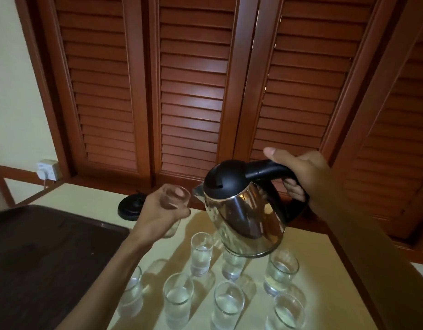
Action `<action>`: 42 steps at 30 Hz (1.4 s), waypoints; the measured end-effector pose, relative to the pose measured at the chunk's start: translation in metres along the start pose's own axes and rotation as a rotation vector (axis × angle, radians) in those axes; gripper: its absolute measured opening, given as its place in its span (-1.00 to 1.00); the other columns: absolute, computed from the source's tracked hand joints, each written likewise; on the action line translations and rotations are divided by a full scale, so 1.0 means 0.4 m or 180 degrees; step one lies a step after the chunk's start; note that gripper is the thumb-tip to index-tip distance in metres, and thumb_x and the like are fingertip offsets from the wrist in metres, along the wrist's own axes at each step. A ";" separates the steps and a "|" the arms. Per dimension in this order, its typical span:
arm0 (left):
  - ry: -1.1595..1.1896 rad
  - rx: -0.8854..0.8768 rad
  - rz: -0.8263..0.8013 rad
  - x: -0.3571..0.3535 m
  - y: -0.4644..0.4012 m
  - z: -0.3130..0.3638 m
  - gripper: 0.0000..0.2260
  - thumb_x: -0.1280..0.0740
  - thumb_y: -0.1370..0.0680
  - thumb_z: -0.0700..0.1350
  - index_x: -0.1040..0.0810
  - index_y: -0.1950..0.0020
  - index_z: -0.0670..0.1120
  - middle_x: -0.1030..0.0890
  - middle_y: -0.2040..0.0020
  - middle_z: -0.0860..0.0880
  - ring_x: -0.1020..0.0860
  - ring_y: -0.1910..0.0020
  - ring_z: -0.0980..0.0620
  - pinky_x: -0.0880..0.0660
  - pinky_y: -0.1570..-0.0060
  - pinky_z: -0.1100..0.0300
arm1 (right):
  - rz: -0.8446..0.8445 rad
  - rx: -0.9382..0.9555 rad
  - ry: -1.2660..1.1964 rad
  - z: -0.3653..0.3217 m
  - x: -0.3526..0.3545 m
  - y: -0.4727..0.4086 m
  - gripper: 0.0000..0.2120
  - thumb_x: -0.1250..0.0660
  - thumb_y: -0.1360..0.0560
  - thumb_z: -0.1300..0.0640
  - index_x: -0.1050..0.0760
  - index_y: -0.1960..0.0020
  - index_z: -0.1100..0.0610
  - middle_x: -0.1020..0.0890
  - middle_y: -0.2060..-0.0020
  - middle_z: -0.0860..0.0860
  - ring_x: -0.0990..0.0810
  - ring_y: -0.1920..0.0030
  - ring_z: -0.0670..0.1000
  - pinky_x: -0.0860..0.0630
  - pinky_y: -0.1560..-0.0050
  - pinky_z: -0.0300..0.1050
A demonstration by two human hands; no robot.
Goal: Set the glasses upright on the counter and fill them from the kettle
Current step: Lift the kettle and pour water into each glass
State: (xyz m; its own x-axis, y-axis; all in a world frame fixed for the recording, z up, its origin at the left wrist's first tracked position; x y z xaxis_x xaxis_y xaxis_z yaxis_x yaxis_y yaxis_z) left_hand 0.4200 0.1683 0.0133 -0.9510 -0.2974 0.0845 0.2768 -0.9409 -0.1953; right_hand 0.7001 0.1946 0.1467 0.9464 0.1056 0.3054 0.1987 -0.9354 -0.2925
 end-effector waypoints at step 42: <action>-0.1269 -0.0009 -0.0416 -0.023 0.017 -0.107 -0.66 -0.47 -0.09 0.04 -0.58 0.16 0.13 -0.69 0.27 0.04 -0.58 0.38 0.14 -0.61 0.15 -0.04 | -0.0899 0.1160 0.3295 -0.294 -0.184 -0.086 -0.38 -0.47 -0.34 -0.39 -0.31 0.51 0.06 -0.21 0.71 -0.13 -0.22 0.63 -0.08 -0.23 0.42 -0.11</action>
State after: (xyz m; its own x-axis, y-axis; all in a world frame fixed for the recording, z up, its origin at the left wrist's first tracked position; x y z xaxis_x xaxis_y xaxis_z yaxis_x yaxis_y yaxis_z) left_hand 0.4246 0.1713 -0.0308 -0.8503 -0.2155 0.4802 0.1565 -0.9746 -0.1604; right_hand 0.5938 0.1795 0.2409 0.2235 -0.1909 0.9558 0.5944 -0.7505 -0.2889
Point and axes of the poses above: each hand's wrist, its own y-axis away from the middle knuckle, its own x-axis out of the back of the hand, z = x × y, the point moved 4 cm from there along -y, towards the middle knuckle
